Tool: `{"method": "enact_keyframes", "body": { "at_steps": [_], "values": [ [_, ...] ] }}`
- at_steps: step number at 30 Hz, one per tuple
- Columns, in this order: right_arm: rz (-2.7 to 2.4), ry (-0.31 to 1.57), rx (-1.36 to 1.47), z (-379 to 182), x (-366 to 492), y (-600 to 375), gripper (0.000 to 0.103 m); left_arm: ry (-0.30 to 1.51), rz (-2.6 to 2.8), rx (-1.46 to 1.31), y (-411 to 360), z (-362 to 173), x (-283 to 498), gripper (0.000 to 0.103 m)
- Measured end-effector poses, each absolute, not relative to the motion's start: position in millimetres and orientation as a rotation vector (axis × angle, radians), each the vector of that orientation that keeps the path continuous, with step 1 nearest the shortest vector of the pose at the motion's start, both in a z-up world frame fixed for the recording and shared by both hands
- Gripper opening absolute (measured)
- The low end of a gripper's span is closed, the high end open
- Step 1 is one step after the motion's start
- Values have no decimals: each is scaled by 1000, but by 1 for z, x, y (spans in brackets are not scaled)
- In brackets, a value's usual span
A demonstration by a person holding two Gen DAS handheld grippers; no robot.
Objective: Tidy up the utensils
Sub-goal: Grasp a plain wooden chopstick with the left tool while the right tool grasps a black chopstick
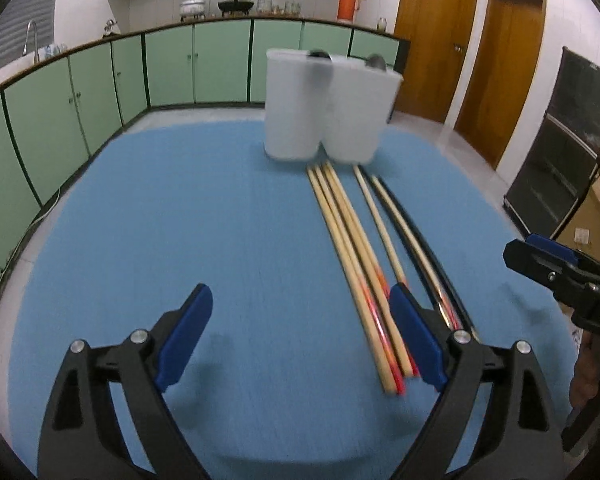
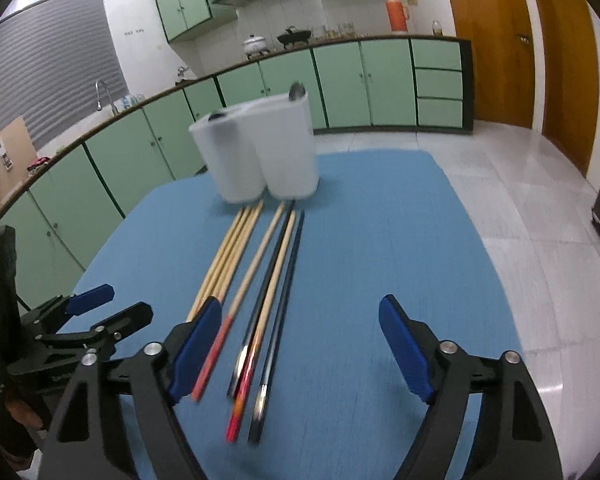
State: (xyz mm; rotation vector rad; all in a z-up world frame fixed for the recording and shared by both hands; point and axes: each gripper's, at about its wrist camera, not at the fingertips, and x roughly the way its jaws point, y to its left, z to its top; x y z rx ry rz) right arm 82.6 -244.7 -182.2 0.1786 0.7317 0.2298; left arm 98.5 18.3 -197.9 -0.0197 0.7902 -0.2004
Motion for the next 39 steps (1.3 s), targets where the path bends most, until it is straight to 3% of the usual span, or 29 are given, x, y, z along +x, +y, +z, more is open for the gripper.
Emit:
{"method": "enact_keyframes", "body": {
  "at_steps": [7, 12, 35, 39],
  "values": [
    [223, 820, 131, -203, 57, -237, 54, 864, -195, 2, 12, -214, 76, 85],
    [247, 849, 123, -211, 48, -231, 44, 904, -206, 5, 7, -221, 70, 80],
    [279, 845, 141, -208, 43, -227, 44, 918, -151, 56, 4, -220, 62, 73],
    [288, 861, 136, -213, 45, -223, 36, 914, -165, 64, 0, -220, 60, 71]
  ]
}}
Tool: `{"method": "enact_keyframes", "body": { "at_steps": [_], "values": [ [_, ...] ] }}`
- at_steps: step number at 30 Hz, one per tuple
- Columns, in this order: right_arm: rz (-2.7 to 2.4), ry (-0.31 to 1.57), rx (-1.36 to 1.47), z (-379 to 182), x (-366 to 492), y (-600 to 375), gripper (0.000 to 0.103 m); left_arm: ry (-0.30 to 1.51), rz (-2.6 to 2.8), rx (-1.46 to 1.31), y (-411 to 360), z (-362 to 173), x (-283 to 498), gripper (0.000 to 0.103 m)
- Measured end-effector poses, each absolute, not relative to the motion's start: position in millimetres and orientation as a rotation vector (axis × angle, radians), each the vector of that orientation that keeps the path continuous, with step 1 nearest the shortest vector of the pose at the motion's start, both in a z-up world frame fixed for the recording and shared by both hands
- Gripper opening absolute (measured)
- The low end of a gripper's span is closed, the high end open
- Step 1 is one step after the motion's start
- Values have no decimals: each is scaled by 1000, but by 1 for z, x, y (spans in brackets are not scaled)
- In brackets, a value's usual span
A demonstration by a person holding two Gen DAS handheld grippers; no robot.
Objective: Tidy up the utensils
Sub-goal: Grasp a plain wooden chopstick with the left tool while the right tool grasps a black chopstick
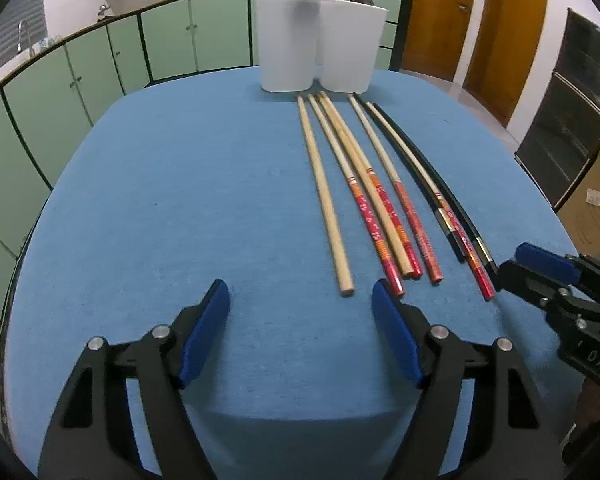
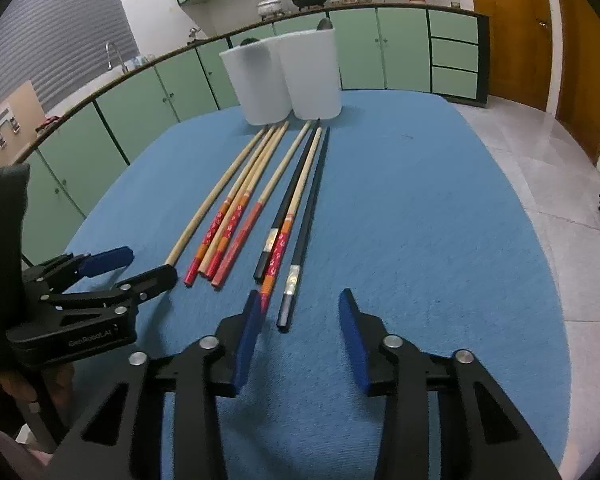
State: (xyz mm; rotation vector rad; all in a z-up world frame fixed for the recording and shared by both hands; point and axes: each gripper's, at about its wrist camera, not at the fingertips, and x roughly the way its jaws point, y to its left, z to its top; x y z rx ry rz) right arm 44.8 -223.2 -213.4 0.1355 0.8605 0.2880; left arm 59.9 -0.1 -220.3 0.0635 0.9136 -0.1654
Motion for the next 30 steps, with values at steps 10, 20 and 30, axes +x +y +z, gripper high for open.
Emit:
{"method": "enact_keyframes", "body": {
  "at_steps": [10, 20, 30],
  "values": [
    [283, 860, 123, -219, 51, -216, 20, 902, -159, 36, -2, -221, 67, 62],
    [265, 862, 111, -220, 57, -210, 15, 899, -151, 25, -4, -222, 71, 58],
    [253, 872, 113, -221, 59, -210, 9, 899, -156, 26, -8, -222, 73, 53]
  ]
}}
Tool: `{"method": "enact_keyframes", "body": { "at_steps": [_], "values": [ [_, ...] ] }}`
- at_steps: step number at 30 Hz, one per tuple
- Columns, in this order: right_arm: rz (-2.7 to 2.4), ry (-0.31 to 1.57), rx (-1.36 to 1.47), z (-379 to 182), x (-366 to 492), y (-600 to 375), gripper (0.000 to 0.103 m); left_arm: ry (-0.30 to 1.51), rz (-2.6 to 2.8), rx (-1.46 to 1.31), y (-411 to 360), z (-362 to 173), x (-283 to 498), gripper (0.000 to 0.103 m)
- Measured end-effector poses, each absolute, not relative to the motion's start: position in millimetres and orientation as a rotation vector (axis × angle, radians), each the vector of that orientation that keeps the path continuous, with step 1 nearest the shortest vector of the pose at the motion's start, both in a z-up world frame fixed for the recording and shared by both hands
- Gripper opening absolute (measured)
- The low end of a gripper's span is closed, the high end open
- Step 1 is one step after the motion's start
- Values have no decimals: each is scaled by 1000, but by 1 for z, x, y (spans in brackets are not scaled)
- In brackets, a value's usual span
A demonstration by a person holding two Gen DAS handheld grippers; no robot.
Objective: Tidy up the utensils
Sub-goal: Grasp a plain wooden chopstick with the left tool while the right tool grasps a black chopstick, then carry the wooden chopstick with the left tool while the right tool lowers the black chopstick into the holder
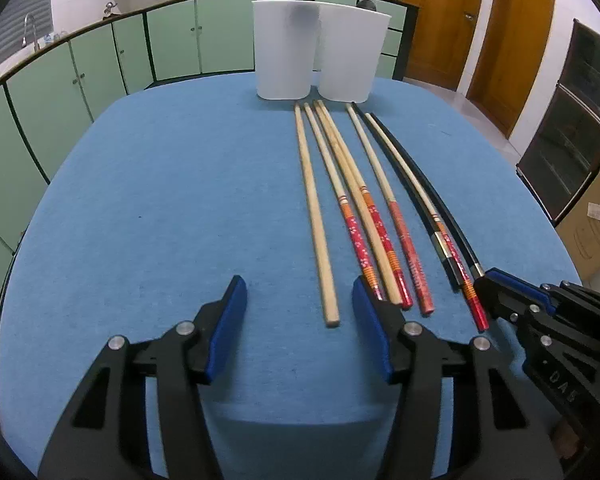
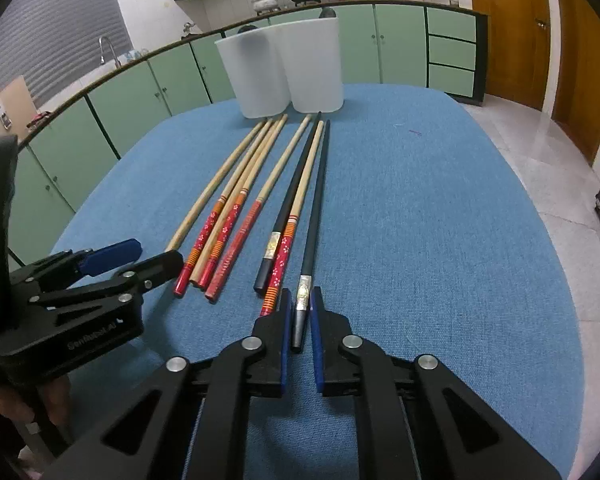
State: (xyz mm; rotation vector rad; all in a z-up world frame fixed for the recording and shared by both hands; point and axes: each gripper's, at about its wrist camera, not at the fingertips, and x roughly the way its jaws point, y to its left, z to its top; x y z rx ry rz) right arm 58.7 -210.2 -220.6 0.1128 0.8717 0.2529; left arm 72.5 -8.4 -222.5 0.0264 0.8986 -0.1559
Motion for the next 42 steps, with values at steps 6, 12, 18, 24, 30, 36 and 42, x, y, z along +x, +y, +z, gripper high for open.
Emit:
{"method": "enact_keyframes", "body": {
  "at_steps": [6, 12, 18, 24, 30, 36, 42],
  "values": [
    [246, 873, 103, -220, 59, -211, 8, 895, -181, 22, -17, -222, 73, 27],
    [241, 874, 127, -216, 59, -218, 8, 902, -203, 6, -21, -220, 71, 7],
    [226, 828, 147, -198, 56, -233, 7, 877, -204, 2, -17, -205, 67, 7],
    [221, 740, 152, -164, 54, -245, 7, 773, -189, 20, -14, -170, 62, 7],
    [228, 643, 147, -128, 56, -250, 7, 660, -185, 16, -9, -133, 64, 6],
    [233, 569, 160, -102, 64, -252, 7, 584, -183, 3, -9, -110, 74, 6],
    [259, 505, 193, -77, 77, -259, 7, 522, -187, -2, -14, -88, 86, 6]
  ]
}}
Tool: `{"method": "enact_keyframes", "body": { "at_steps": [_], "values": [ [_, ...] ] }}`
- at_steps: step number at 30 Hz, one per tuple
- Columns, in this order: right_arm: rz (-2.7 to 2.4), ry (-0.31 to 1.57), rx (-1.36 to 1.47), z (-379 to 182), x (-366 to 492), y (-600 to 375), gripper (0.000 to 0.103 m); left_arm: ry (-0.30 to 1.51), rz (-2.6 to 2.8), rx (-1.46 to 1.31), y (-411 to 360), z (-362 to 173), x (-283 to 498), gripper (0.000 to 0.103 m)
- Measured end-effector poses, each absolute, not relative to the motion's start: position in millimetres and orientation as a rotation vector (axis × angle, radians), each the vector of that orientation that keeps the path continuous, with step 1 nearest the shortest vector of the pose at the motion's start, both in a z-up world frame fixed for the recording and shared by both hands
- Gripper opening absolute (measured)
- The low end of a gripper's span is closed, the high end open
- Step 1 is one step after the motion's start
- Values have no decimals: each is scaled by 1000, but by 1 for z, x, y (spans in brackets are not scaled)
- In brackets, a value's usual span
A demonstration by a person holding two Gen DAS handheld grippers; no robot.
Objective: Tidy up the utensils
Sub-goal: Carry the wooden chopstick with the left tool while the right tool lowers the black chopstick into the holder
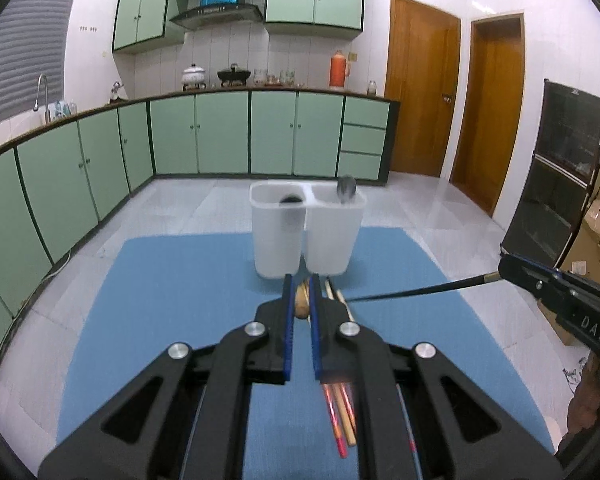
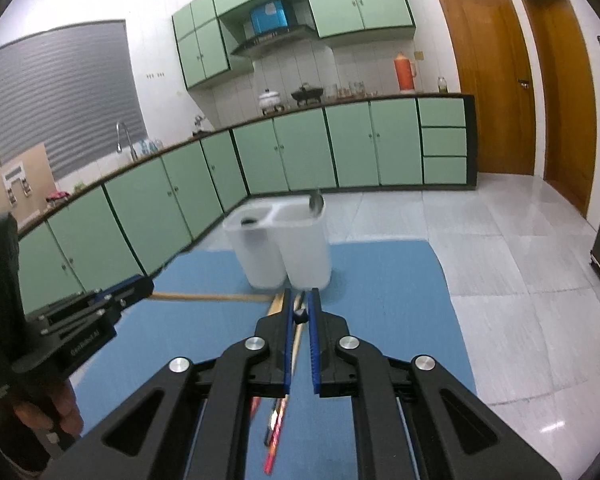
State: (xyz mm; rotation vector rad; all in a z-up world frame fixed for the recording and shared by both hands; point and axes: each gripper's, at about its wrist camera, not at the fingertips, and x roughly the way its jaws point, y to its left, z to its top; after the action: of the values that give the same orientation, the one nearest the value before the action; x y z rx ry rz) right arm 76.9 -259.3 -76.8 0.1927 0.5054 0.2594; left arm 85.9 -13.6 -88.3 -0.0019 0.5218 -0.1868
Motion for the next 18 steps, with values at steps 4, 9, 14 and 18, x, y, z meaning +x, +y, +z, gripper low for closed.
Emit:
{"method": "enact_keyframes", "body": {
  "at_steps": [4, 9, 14, 18],
  "values": [
    [276, 466, 189, -57, 88, -261, 7, 477, -192, -13, -12, -72, 93, 6],
    [308, 437, 183, -36, 102, -264, 7, 444, -202, -30, -9, -55, 102, 6],
    [338, 438, 182, -25, 118, -265, 7, 424, -220, -55, -5, -42, 109, 6],
    [364, 429, 198, -16, 129, -267, 7, 407, -229, -75, 0, -30, 116, 6]
  ]
}}
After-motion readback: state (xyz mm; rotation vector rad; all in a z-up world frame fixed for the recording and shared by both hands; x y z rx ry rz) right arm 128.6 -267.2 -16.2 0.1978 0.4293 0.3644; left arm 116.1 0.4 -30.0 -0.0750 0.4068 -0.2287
